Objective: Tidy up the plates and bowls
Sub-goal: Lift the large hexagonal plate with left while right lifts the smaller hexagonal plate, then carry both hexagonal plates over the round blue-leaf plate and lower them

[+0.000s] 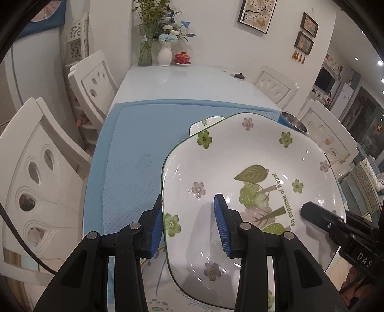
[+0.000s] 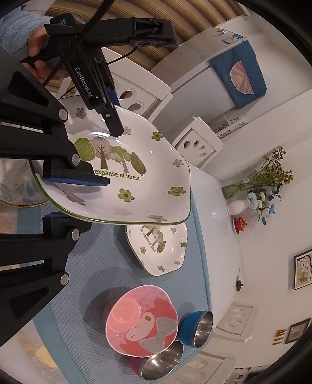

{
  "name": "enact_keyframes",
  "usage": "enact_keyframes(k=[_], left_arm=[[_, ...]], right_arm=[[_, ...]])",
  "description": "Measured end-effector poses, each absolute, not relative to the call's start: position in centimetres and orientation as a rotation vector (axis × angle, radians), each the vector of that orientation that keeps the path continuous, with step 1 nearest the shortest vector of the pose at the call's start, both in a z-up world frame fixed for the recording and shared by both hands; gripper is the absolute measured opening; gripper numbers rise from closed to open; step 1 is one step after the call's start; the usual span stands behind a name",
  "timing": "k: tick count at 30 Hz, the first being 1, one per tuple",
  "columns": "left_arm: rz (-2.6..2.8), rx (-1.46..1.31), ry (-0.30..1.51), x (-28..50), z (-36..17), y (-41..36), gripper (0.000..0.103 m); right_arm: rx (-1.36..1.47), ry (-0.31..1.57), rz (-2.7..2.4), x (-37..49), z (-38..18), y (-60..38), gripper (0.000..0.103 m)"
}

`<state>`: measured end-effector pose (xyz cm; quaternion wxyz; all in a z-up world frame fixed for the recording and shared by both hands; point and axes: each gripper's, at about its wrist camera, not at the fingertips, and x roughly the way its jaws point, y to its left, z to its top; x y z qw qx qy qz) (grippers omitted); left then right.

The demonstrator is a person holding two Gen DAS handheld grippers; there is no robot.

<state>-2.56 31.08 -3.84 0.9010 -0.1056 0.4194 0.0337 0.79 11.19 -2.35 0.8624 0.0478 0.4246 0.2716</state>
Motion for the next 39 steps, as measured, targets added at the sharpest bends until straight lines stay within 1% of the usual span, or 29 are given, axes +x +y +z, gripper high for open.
enact_keyframes(k=[7,22,39], left_arm=[[0.065,-0.251,0.862,-2.2,-4.2,31.4,0.036],[0.082,-0.264,0.883,-3.4,-4.7,31.5,0.036],[0.139,-0.265,0.884,-6.7,-4.7,32.1,0.036]], right_arm=[[0.157,0.936,0.573,1.0,-4.8,10.6,0.017],[0.170,0.968,0.596,0.8,-5.5,10.6,0.017],[0.163,0.989,0.658,-1.5,-6.1,11.1,0.018]])
